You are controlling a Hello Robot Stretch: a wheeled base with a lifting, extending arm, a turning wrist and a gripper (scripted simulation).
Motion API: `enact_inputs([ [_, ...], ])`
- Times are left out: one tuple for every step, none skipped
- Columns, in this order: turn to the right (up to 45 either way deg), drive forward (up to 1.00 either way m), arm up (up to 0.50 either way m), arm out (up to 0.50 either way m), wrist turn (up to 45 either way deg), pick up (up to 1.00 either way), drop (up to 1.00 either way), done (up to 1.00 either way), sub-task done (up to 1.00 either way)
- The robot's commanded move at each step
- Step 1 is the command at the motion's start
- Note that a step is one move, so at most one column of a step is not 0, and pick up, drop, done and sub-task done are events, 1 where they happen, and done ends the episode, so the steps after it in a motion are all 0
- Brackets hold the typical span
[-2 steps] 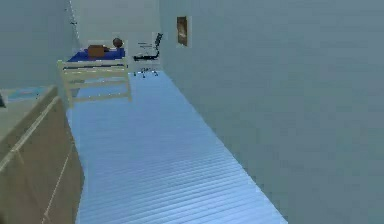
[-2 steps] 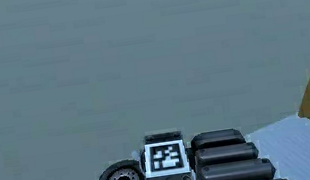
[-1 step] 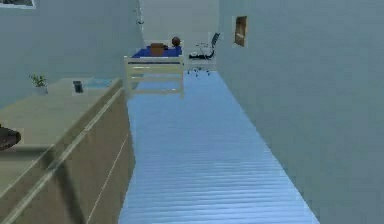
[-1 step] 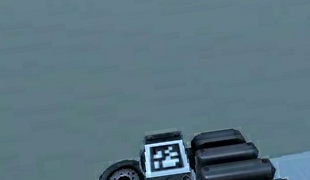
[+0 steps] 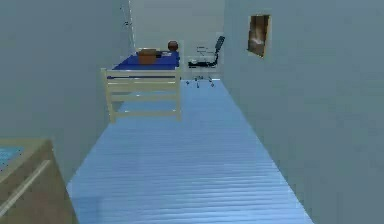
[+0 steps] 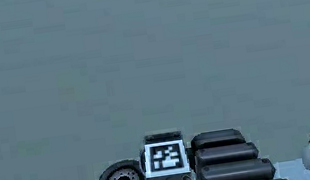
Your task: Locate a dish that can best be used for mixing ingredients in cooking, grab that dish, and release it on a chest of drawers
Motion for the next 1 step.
enact_inputs([
  [-33.0,0.00,0.00,0.00,0.0,0.00,0.00,0.00,0.00],
])
